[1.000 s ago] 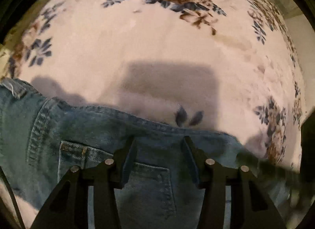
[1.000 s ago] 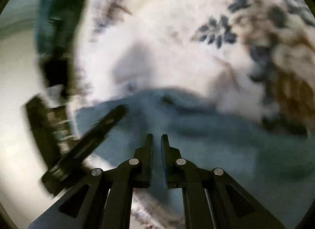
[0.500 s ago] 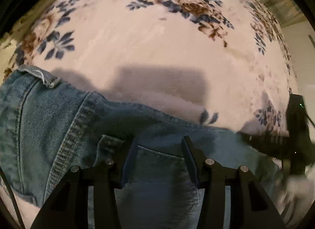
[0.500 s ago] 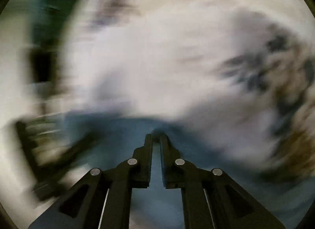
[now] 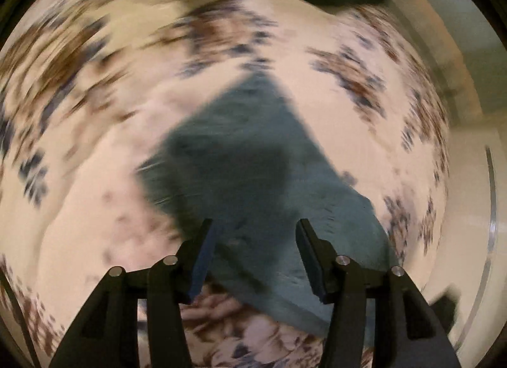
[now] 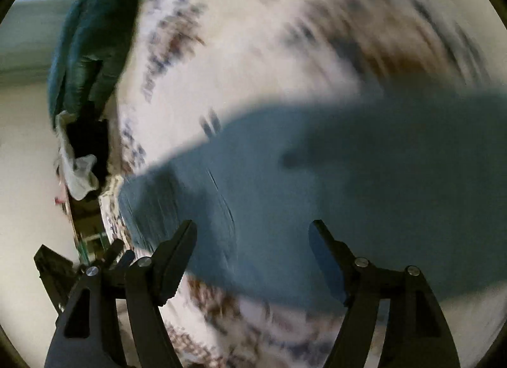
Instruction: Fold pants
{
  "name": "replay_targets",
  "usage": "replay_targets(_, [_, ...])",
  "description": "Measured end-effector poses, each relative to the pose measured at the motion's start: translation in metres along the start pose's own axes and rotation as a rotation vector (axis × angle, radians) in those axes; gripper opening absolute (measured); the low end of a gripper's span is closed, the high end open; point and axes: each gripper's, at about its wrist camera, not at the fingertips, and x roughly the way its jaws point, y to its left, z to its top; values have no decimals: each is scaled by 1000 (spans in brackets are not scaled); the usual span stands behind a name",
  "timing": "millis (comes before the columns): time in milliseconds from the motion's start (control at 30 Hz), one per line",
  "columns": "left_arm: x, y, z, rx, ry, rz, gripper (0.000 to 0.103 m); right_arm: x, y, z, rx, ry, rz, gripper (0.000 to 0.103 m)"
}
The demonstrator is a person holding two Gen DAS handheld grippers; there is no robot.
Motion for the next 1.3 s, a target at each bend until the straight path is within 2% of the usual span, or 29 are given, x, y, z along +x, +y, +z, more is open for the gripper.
replay_targets(67, [5,31,2,-110,26,-58,50,10,-25,-34,98,7,31,76])
replay_targets(133, [14,50,6,-184,35,-100,50,30,-49,-53,205,9,84,76])
replay_targets(300, [53,71,16,-277,83,-205,50,56,-102,-69,414,-70,224,66])
replay_targets(400, [70,69,21,-258,93,-171,50,63,-112,-72,477,-89,277,65])
replay_targets(467, [71,68,23,-255,86,-160,50,65,-112,-75,488,-83,279,64])
replay_targets(567, [61,59,26,-229,48,-163,47,61,-109,-87,505,-89,333,64])
replay_targets(633, [53,48,29,-185,17,-165,47,57,-108,-89,517,-141,375,64])
replay_targets(767, [50,29,39,-90,-16,-119,23,54,-116,-81,544,-214,416,63])
replay_targets(833, [59,31,43,-93,-4,-134,18,59,-117,-74,566,-233,427,59])
replay_targets(900, [61,34,43,-97,-5,-133,13,66,-116,-71,597,-237,401,31])
replay_targets(967, [53,38,39,-109,-25,-146,12,68,-116,-71,610,-245,385,18])
replay_targets(1067, [33,45,24,-84,-56,-130,12,56,-110,-79,573,-265,378,11])
replay_targets(1167, [22,54,14,-118,-65,-144,12,32,-103,-91,512,-292,343,3])
replay_targets(1300, [23,66,10,-147,-59,-119,12,16,-97,-111,455,-295,307,3])
